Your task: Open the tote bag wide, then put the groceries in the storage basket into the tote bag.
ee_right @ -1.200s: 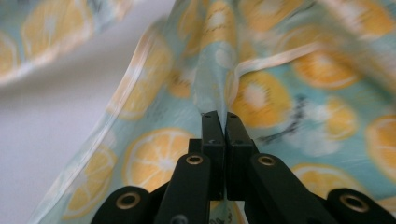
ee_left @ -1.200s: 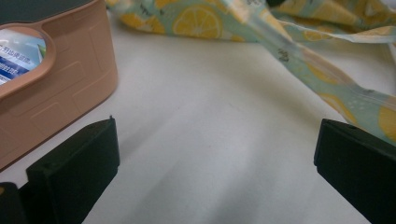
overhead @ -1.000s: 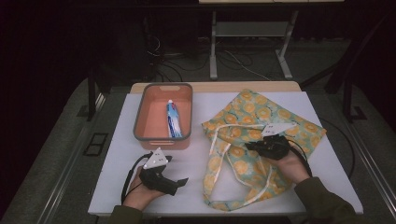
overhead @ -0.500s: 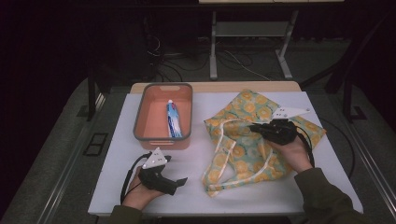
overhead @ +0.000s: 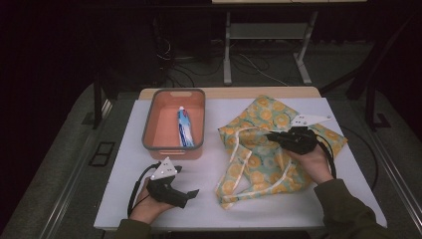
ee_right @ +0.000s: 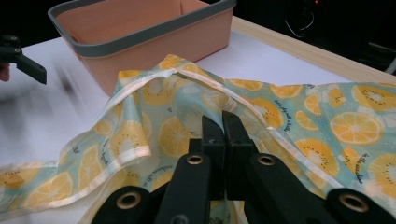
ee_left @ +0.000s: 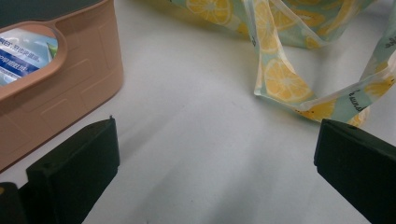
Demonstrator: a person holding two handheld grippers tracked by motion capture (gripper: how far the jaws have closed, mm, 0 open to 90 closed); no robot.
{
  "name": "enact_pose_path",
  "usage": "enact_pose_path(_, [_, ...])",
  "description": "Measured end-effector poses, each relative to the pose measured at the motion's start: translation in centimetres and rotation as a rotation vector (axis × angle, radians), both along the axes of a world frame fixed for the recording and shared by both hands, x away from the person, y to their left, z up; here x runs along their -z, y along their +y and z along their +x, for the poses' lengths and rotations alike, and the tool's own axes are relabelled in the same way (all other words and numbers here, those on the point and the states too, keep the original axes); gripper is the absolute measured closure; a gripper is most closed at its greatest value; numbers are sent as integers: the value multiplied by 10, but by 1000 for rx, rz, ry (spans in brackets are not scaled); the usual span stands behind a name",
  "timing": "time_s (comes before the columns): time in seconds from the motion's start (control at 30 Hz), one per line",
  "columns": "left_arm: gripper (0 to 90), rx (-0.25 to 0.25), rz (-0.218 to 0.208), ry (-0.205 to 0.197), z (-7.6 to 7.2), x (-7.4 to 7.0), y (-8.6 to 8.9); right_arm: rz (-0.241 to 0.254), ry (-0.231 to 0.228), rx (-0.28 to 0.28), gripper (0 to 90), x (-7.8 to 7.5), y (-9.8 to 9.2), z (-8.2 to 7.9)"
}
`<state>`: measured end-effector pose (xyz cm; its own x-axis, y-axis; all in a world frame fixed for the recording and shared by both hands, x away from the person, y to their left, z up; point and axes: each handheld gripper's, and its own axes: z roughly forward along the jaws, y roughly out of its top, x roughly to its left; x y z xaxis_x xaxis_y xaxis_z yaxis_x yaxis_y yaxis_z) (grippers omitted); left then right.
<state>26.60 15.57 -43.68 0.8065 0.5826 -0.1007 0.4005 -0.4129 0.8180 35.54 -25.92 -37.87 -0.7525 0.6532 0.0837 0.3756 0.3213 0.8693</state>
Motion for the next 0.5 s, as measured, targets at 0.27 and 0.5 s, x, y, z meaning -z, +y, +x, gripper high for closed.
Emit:
enact_pose_path(0.27, [0, 42, -36, 22, 3, -14, -1, 6, 3, -2, 890, 0, -2, 0])
enact_pose_path(0.5, [3, 113, -56, 39, 5, -37, -9, 3, 7, -8, 890, 2, -1, 1])
